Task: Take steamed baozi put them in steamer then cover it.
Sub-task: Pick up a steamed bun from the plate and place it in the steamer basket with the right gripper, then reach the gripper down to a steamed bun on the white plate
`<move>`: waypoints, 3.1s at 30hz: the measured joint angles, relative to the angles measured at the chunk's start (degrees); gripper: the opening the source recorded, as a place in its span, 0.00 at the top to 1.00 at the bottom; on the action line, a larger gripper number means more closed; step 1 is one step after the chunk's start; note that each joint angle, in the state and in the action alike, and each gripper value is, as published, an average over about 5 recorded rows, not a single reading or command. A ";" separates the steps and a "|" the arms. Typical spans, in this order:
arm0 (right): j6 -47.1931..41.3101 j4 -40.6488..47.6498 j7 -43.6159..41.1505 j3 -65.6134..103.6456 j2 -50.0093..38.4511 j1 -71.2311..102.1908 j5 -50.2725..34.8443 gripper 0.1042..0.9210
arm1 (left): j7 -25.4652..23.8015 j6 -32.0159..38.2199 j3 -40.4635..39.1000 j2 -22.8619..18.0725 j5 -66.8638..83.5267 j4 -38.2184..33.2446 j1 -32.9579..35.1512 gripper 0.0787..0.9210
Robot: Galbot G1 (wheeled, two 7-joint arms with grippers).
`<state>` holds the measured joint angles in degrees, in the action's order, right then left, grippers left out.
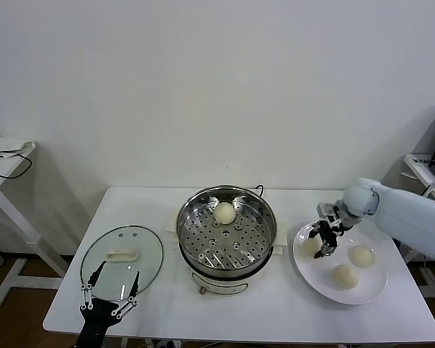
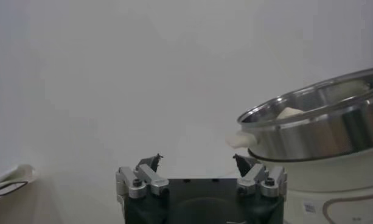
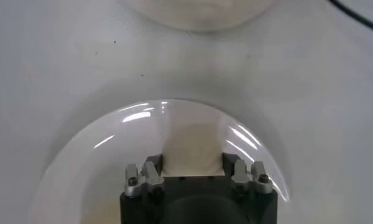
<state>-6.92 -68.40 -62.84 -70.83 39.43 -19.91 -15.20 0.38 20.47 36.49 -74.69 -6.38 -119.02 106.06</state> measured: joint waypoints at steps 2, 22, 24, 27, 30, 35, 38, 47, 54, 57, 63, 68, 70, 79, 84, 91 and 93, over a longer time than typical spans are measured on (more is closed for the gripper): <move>0.12 -0.75 -2.39 -0.70 0.26 -3.27 -0.48 0.34 | 0.01 0.00 -0.07 0.16 0.03 -0.13 -0.07 0.12; -6.60 -8.48 -6.86 -10.60 18.13 -24.50 -16.78 0.33 | 0.13 0.09 -0.98 0.12 -0.13 -0.57 -0.79 0.12; -7.67 -8.32 -5.56 -11.53 20.64 -24.42 -18.05 0.33 | 0.15 0.09 -1.05 0.10 -0.14 -0.47 -0.90 0.12; -9.12 -7.91 -3.50 -12.76 24.11 -23.94 -19.50 0.33 | 0.20 0.10 -1.17 0.08 -0.14 -0.24 -1.07 0.12; -10.39 -7.39 -1.27 -13.81 27.18 -23.07 -20.57 0.33 | 0.27 0.10 -1.27 0.08 -0.14 -0.02 -1.30 0.12; -12.12 -6.31 2.41 -15.23 31.66 -21.22 -22.00 0.33 | 0.31 0.11 -1.39 0.18 -0.13 0.29 -1.67 0.12; -12.93 -5.58 4.29 -15.88 33.90 -20.19 -22.71 0.33 | 0.32 0.15 -1.39 0.21 -0.12 0.43 -1.79 0.12; -14.53 -3.62 7.97 -17.50 38.66 -18.24 -23.73 0.33 | 0.37 0.36 -1.32 0.28 -0.06 0.78 -1.95 0.12; -15.25 -3.08 10.08 -18.17 40.15 -17.23 -24.38 0.29 | 0.39 0.41 -1.37 0.24 -0.04 0.90 -1.97 0.12; -15.26 -3.24 10.57 -18.01 40.20 -17.13 -24.42 0.21 | 0.39 0.44 -1.34 0.23 -0.04 0.93 -1.98 0.12; -14.81 -5.01 10.42 -16.57 38.58 -17.79 -23.18 0.12 | 0.39 0.60 -1.22 0.23 -0.03 0.94 -1.94 0.12; -13.38 -7.95 7.55 -14.41 33.83 -19.48 -20.20 0.12 | 0.39 0.61 -1.14 0.29 -0.02 0.76 -1.77 0.12; -12.32 -8.97 5.52 -13.29 30.99 -20.33 -18.69 0.12 | 0.39 0.61 -1.24 0.29 -0.03 0.69 -1.72 0.12; -5.08 -9.91 -4.41 -10.64 15.34 -22.40 -10.50 0.12 | 0.39 0.62 -1.53 0.32 -0.22 0.32 -1.28 0.12; -1.66 -9.14 -7.00 -10.26 7.23 -20.65 -5.12 0.12 | 0.39 0.72 -1.81 0.15 -0.51 0.28 -0.99 0.12; 0.82 -7.90 -7.37 -8.20 -0.93 -13.70 1.74 0.12 | 0.51 0.83 -1.79 -0.18 -0.92 0.16 -0.27 0.12; 1.25 -7.36 -7.16 -7.27 -2.25 -11.36 3.34 0.12 | 0.54 0.86 -1.77 -0.24 -1.03 0.17 -0.07 0.12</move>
<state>-5.68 -75.76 -70.00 -78.10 37.18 -31.28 -11.86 0.92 21.33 34.72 -74.93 -7.40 -118.86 105.98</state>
